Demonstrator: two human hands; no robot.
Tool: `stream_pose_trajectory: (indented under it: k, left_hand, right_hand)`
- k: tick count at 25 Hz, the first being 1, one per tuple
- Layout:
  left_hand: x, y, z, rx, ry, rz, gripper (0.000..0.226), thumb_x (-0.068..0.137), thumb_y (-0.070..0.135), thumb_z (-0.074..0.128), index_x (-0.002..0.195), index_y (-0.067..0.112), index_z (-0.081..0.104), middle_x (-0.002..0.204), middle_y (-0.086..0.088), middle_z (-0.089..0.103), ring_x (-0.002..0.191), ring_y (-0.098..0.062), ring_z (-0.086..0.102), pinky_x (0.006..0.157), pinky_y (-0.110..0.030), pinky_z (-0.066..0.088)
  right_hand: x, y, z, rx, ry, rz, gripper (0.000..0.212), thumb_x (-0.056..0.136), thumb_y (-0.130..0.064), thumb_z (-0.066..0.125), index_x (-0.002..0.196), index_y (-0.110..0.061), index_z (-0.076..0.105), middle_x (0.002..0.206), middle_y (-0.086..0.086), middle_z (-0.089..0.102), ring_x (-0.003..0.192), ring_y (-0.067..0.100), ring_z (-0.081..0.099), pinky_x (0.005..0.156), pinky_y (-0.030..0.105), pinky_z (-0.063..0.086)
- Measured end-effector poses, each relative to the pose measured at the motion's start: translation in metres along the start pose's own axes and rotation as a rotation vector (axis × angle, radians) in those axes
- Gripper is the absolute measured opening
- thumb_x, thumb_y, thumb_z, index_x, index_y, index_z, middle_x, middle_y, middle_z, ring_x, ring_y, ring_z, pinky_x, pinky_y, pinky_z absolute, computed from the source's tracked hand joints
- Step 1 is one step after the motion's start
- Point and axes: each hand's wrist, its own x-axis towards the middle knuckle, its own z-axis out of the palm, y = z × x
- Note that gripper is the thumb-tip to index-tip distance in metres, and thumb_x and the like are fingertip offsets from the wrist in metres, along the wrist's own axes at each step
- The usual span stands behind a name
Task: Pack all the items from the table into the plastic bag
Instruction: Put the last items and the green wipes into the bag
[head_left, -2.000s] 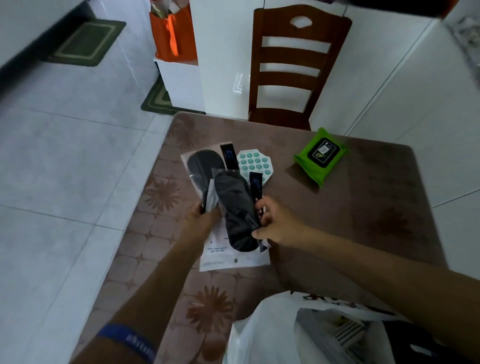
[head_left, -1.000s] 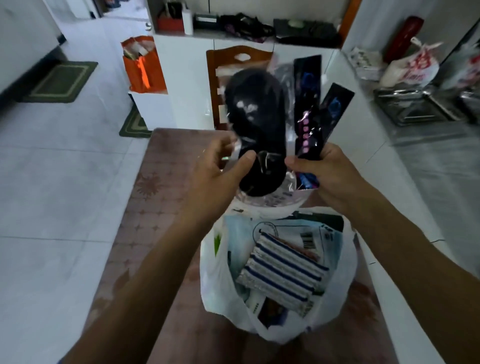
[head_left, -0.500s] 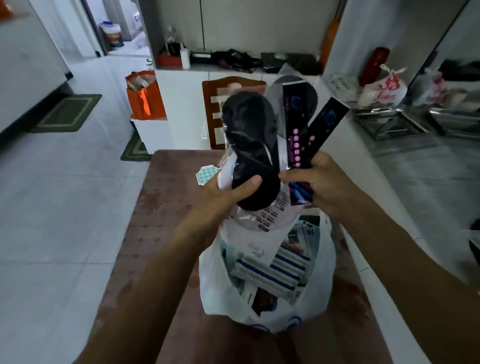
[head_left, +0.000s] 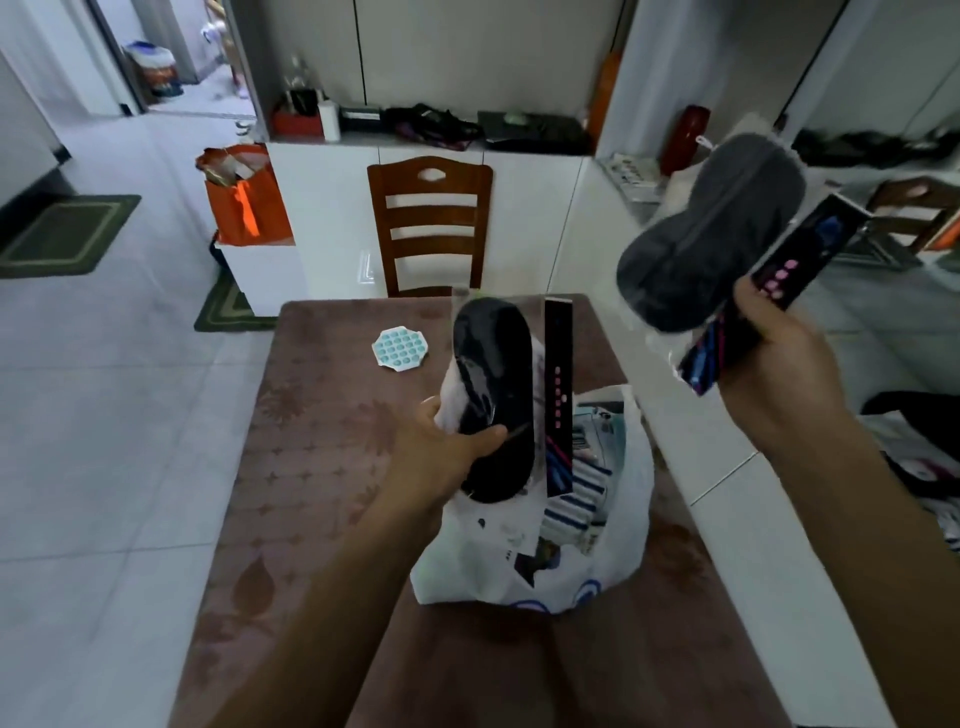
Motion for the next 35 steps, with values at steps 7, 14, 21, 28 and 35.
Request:
stream_pose_trajectory:
  k: [7,14,21,28,35]
  left_hand:
    - [-0.017,0.008,0.037,-0.239,-0.182,0.019,0.044,0.082,0.036,0.071,0.119,0.013,0.064,0.106,-0.005,0.076,0.101,-0.023,0.072,0.090,-0.043,0.057]
    - [-0.018,-0.001,0.045,-0.146,-0.094,0.130,0.039,0.076,0.004,0.078,0.112,0.013,0.064,0.103,-0.002,0.076,0.097,-0.020,0.072,0.087,-0.041,0.058]
    - [-0.032,-0.023,0.021,0.497,0.430,0.468,0.047,0.076,0.042,0.078,0.114,0.024,0.059,0.105,0.012,0.062,0.092,-0.004,0.060,0.074,-0.017,0.052]
    - [-0.022,-0.048,0.006,0.330,0.432,0.141,0.021,0.083,-0.002,0.056,0.065,0.003,0.065,0.070,-0.015,0.068,0.063,-0.025,0.062,0.058,-0.036,0.051]
    - [-0.035,-0.032,-0.012,0.047,0.226,0.177,0.016,0.081,-0.008,0.050,0.087,-0.002,0.064,0.071,-0.001,0.070,0.067,-0.010,0.067,0.057,-0.021,0.054]
  right_hand:
    - [-0.042,0.075,0.007,-0.972,-0.263,-0.200,0.005,0.089,-0.013,0.067,0.085,-0.014,0.070,0.076,-0.003,0.071,0.065,0.002,0.065,0.062,0.026,0.055]
    - [-0.025,0.065,-0.009,-0.251,-0.348,0.434,0.043,0.073,-0.013,0.074,0.115,-0.015,0.066,0.112,0.012,0.071,0.097,0.025,0.069,0.076,0.033,0.060]
    - [-0.019,0.082,-0.032,-0.240,-0.199,0.338,0.028,0.083,0.004,0.065,0.108,-0.007,0.069,0.096,0.007,0.076,0.088,0.023,0.072,0.075,0.032,0.060]
    - [-0.042,0.106,-0.031,-0.898,-0.534,-0.008,0.012,0.087,0.000,0.066,0.096,-0.008,0.068,0.074,-0.010,0.070,0.060,-0.004,0.061,0.058,0.014,0.046]
    - [-0.057,0.125,-0.042,-1.132,-0.699,-0.318,0.022,0.090,-0.008,0.062,0.107,-0.021,0.067,0.077,-0.021,0.063,0.069,-0.011,0.057,0.062,0.002,0.041]
